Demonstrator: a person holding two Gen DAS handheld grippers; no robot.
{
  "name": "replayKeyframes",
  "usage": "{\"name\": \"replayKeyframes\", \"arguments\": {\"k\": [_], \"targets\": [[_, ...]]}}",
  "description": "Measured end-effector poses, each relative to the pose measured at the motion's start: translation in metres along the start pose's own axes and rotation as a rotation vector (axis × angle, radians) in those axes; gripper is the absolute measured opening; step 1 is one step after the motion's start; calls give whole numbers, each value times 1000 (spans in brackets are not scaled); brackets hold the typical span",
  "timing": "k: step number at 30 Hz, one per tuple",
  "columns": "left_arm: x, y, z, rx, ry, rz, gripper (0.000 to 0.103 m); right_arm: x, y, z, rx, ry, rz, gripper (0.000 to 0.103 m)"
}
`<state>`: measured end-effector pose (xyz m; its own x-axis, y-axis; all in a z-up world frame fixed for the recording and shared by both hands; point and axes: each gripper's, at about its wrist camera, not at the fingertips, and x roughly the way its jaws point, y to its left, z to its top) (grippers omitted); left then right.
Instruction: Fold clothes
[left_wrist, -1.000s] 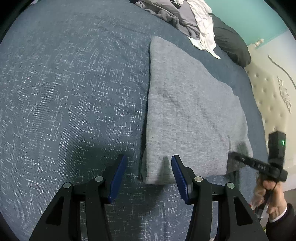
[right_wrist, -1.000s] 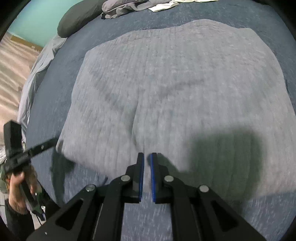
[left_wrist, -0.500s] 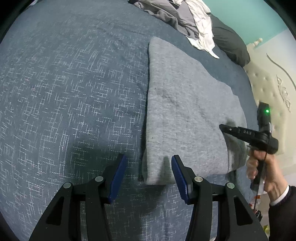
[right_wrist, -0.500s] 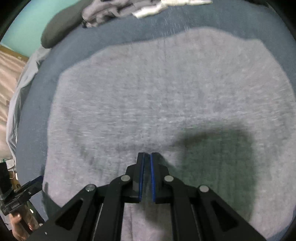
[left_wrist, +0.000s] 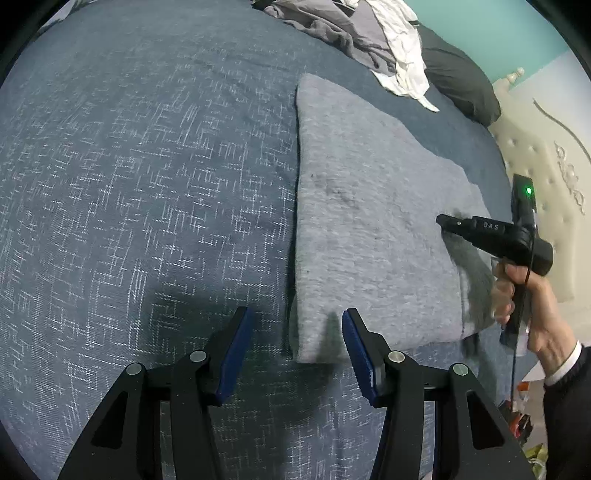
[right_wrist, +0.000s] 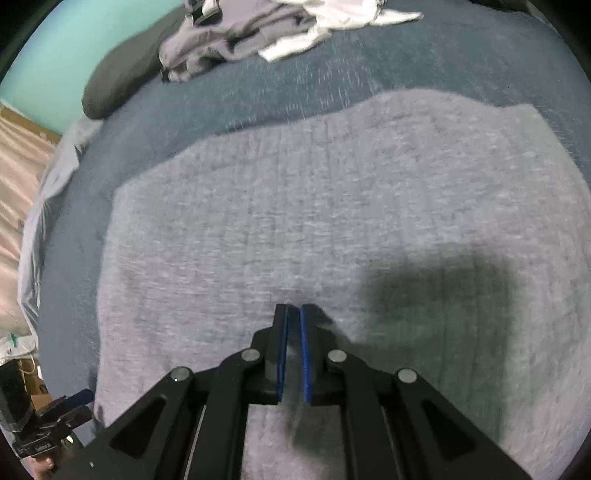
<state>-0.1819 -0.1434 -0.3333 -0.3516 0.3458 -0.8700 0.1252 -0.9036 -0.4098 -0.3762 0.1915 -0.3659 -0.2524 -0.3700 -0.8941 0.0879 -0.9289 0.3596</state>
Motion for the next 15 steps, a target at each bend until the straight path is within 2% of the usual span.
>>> {"name": "replayKeyframes", "arguments": {"k": [2, 5, 8, 11, 15], "targets": [[-1, 0, 1, -3, -3, -7, 55, -2, 1, 3, -2, 3, 2, 5], [1, -1, 2, 1, 0, -4, 55, -32, 0, 3, 0, -87, 37, 5], [4, 1, 1, -12, 12, -21, 55, -56, -10, -2, -13, -92, 61, 5], [10, 8, 0, -55, 23, -69, 58, -82, -32, -26, -15, -105, 74, 5], [20, 12, -2, -105, 30, -108, 58, -106, -55, -51, 34, -131, 133, 5]]}}
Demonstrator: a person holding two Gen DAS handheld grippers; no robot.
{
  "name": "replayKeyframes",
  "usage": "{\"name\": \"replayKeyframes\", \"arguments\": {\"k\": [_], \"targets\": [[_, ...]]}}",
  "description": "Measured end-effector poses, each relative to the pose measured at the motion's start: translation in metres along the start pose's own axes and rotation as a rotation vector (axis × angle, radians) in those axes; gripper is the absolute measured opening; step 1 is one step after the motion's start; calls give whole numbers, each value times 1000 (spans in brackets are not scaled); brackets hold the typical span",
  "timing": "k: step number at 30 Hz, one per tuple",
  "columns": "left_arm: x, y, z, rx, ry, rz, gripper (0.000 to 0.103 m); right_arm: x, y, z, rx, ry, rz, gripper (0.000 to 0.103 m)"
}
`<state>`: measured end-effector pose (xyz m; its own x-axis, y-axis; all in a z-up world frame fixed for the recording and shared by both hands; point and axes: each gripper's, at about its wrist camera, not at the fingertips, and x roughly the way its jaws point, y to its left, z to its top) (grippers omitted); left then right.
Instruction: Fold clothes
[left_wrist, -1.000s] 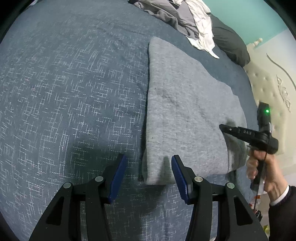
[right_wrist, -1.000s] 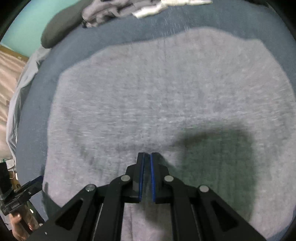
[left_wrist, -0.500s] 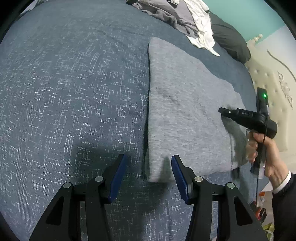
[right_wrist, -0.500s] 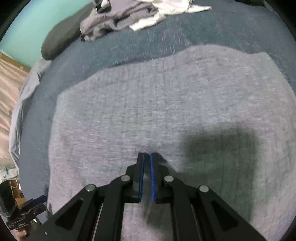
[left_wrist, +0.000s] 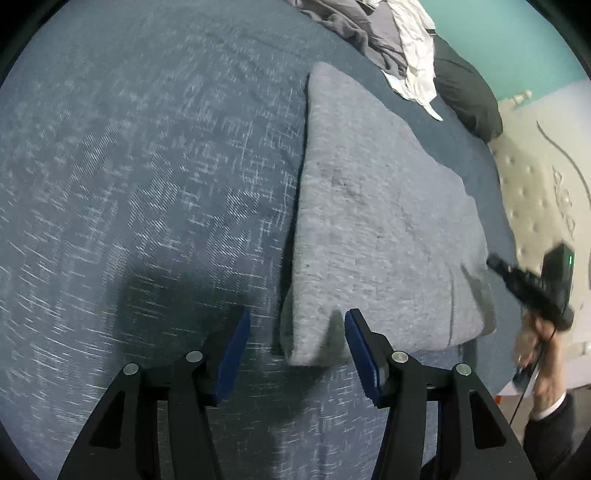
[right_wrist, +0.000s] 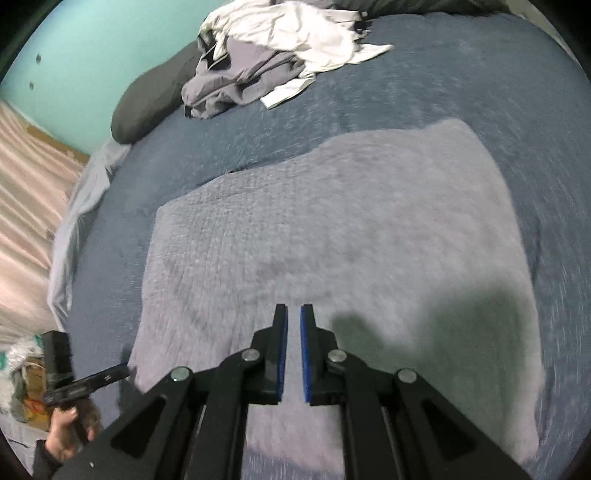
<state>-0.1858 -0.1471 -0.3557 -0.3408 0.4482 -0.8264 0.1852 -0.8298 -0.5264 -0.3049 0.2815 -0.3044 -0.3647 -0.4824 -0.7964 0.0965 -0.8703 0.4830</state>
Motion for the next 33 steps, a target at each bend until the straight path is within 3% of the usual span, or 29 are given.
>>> {"name": "replayKeyframes", "arguments": {"k": [8, 10, 12, 15, 25, 33], "targets": [[14, -7, -3, -24, 15, -57, 56, -38, -43, -25, 73, -30, 41, 5], [17, -9, -3, -26, 15, -57, 48, -40, -49, -29, 85, -36, 41, 5], [17, -14, -3, -14, 11, -37, 27, -43, -56, -32, 98, -47, 41, 5], [13, -23, -2, 17, -4, -25, 17, -49, -68, -34, 121, -62, 43, 5], [-15, -76, 7, 117, -71, 3, 12, -66, -93, -34, 175, -104, 76, 5], [-23, -164, 15, 253, -105, 19, 10, -92, -106, -32, 172, -145, 123, 5]]}}
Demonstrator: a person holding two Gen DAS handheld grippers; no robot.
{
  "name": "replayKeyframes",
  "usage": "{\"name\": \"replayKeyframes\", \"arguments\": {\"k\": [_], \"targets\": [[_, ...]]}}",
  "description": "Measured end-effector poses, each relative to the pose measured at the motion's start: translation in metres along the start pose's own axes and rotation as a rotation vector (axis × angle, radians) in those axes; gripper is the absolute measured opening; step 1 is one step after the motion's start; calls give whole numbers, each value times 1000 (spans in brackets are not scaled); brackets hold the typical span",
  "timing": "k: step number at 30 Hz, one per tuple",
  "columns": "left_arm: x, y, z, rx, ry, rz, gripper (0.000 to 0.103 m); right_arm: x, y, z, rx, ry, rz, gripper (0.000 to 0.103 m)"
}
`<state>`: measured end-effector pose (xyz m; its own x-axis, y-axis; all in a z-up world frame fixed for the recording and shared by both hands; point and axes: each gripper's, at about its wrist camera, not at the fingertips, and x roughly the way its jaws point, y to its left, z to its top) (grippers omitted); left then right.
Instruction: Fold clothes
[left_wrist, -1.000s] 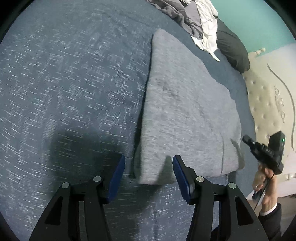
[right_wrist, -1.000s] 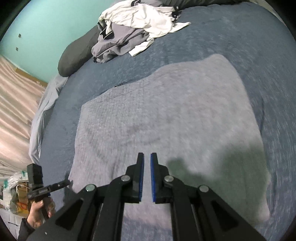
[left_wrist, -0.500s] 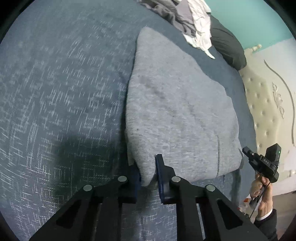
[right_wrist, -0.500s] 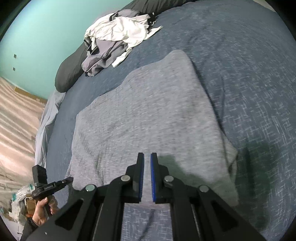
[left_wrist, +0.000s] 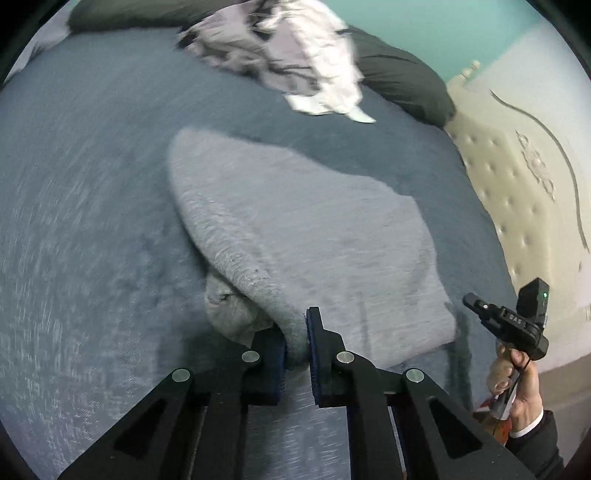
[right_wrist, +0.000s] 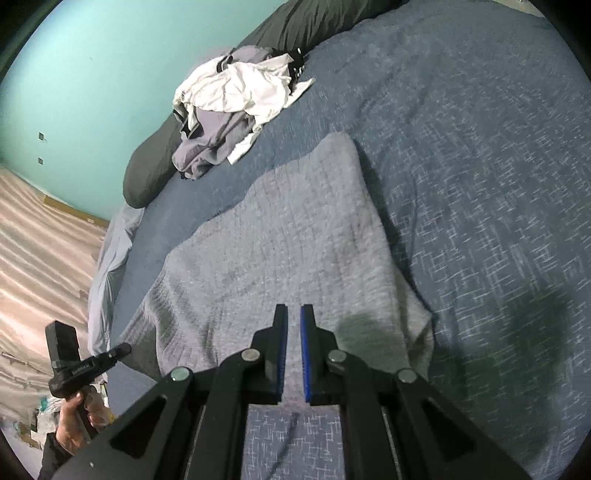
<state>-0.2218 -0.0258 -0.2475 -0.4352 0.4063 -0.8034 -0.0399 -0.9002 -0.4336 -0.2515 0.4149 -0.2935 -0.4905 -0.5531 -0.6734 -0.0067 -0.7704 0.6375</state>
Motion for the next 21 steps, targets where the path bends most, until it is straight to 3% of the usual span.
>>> {"name": "replayKeyframes", "arguments": {"k": [7, 14, 19, 21], "targets": [[25, -121, 28, 185, 10, -54, 10, -25, -17, 3, 28, -28, 55, 5], [98, -226, 10, 347, 96, -114, 10, -43, -35, 3, 39, -32, 68, 5], [163, -247, -17, 364, 222, -88, 11, -46, -46, 2, 60, -19, 61, 5], [170, -247, -22, 341, 242, -109, 14, -44, -47, 1, 67, -10, 63, 5]]}}
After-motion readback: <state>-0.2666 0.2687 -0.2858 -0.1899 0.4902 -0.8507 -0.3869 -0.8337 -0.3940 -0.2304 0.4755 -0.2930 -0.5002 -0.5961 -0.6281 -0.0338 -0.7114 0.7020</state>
